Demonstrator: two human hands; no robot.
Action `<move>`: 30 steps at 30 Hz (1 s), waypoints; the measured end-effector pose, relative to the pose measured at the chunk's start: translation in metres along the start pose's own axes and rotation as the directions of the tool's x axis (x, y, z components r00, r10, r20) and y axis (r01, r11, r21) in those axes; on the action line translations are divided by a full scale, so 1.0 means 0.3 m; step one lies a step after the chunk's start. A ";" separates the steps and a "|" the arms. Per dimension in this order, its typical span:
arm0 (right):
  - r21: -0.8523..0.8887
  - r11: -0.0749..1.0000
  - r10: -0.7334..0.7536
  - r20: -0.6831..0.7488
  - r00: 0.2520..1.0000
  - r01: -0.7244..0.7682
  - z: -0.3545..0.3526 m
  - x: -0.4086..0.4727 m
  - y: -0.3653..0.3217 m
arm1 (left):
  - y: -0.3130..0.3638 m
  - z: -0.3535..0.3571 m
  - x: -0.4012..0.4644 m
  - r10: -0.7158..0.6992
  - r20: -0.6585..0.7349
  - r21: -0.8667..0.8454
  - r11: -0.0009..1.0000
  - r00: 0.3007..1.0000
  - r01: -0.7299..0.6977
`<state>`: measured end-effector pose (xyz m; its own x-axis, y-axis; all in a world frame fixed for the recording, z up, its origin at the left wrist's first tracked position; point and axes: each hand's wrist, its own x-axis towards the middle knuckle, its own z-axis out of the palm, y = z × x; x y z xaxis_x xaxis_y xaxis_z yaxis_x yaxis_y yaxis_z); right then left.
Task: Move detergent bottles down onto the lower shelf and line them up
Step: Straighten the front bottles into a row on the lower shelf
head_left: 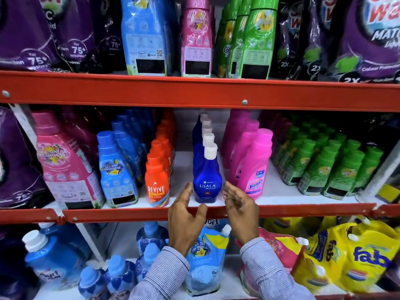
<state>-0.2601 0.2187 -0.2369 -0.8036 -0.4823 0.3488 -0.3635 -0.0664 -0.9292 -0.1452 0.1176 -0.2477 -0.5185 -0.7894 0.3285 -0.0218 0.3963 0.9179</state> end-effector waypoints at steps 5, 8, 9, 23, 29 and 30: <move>0.031 0.999 -0.023 -0.275 0.961 0.033 -0.093 -0.039 0.020 | 0.053 0.045 -0.071 0.174 -0.201 -0.029 0.983 0.964 -0.184; 0.000 0.999 -0.037 -0.380 0.924 0.040 -0.168 -0.016 0.035 | 0.085 0.122 -0.105 0.215 -0.133 -0.034 0.975 0.968 -0.221; -0.008 0.999 -0.034 -0.399 0.916 0.033 -0.188 -0.002 0.040 | 0.093 0.149 -0.109 0.200 -0.093 -0.031 0.979 0.975 -0.204; -0.082 0.995 0.063 0.103 0.993 -0.055 -0.363 0.189 0.090 | 0.210 0.401 -0.078 0.006 0.007 0.196 0.981 1.000 -0.007; -0.058 0.997 0.059 0.136 0.989 -0.052 -0.381 0.186 0.093 | 0.229 0.410 -0.091 -0.019 -0.006 0.206 0.978 1.000 0.020; -0.050 0.997 0.066 0.142 0.988 -0.059 -0.383 0.184 0.090 | 0.231 0.409 -0.089 -0.022 -0.010 0.207 0.978 1.000 0.024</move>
<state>-0.3683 0.2906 -0.2286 -0.7509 -0.6044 0.2660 -0.3380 0.0058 -0.9411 -0.2378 0.2238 -0.2204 -0.5092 -0.8028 0.3103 -0.2103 0.4657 0.8596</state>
